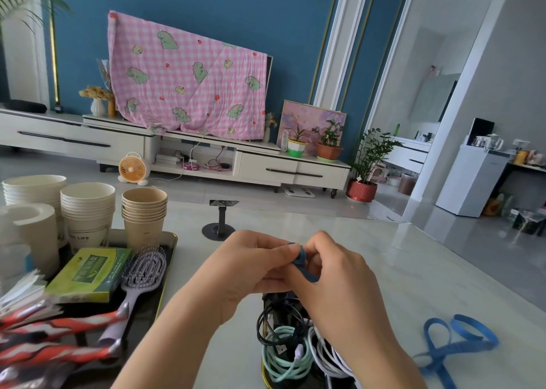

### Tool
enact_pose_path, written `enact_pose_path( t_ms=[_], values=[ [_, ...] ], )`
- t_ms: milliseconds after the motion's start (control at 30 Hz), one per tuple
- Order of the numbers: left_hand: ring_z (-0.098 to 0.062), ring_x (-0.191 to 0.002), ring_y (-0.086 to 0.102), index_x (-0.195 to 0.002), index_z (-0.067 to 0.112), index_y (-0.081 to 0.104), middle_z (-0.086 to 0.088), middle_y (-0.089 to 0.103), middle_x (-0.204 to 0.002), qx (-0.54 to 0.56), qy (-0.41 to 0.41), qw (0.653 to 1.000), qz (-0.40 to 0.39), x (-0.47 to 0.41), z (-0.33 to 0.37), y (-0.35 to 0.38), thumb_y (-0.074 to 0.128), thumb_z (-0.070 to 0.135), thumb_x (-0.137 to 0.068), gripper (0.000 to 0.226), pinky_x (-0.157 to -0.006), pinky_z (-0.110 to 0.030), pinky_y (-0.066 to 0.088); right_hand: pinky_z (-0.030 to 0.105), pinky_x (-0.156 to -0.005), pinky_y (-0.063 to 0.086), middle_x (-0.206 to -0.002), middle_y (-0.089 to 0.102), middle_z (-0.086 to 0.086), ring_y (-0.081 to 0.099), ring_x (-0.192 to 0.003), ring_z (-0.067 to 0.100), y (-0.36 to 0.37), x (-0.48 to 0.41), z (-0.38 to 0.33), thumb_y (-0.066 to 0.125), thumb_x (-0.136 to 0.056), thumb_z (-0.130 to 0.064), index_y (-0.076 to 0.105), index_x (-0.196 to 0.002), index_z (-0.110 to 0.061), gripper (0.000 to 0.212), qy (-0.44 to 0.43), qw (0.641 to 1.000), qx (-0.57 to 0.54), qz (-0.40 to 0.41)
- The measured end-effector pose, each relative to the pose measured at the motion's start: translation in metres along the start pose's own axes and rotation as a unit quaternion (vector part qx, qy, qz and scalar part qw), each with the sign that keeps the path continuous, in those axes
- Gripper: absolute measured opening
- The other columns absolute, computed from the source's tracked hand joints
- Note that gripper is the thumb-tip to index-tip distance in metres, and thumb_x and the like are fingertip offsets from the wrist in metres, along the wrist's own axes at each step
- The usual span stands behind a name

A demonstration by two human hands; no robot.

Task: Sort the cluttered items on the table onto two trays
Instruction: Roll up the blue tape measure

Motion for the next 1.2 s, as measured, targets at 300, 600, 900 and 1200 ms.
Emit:
enact_pose_path(
  t_ms=[300, 600, 900, 1200],
  values=[
    [-0.024, -0.07, 0.071, -0.11, 0.001, 0.056, -0.023, 0.071, -0.086, -0.107, -0.102, 0.985, -0.093, 0.01, -0.015, -0.016, 0.06, 0.008, -0.086, 0.025, -0.064, -0.028, 0.058, 0.018, -0.064, 0.045, -0.08, 0.056, -0.013, 0.054, -0.064, 0.004, 0.028, 0.006, 0.004, 0.074, -0.076, -0.017, 0.068, -0.099, -0.035, 0.03, -0.016, 0.968, -0.157, -0.196],
    [-0.019, -0.066, 0.069, -0.092, 0.001, 0.068, -0.016, 0.072, -0.083, -0.032, -0.024, 0.999, 0.001, -0.003, -0.008, -0.001, 0.059, 0.02, -0.09, 0.021, -0.064, -0.026, 0.058, 0.03, -0.061, 0.048, -0.078, 0.057, -0.011, 0.055, -0.069, 0.008, 0.002, 0.0, 0.007, 0.06, -0.085, -0.036, 0.054, -0.086, -0.027, 0.011, -0.011, 0.999, -0.031, -0.002],
    [-0.019, -0.059, 0.068, -0.088, -0.001, 0.068, -0.019, 0.071, -0.076, -0.101, -0.049, 0.994, -0.005, -0.001, -0.009, -0.009, 0.061, 0.015, -0.089, 0.017, -0.062, -0.027, 0.059, 0.029, -0.07, 0.05, -0.087, 0.061, -0.013, 0.057, -0.077, 0.006, 0.015, 0.0, 0.003, 0.066, -0.079, -0.035, 0.056, -0.095, -0.031, 0.019, -0.026, 0.993, -0.033, -0.113],
    [-0.019, -0.067, 0.07, -0.079, 0.002, 0.069, -0.016, 0.072, -0.08, -0.196, -0.116, 0.969, -0.099, 0.008, -0.018, -0.011, 0.062, 0.017, -0.086, 0.018, -0.058, -0.022, 0.055, 0.033, -0.071, 0.049, -0.072, 0.064, -0.008, 0.057, -0.067, 0.007, 0.027, 0.01, 0.0, 0.07, -0.078, -0.031, 0.062, -0.098, -0.034, 0.022, -0.032, 0.968, -0.071, -0.237]
  ],
)
Point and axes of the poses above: each hand's wrist, its own x-axis away from the middle knuckle, its own y-axis out of the palm, z = x × y, the point moved 9 cm from there along -x, towards the middle knuckle
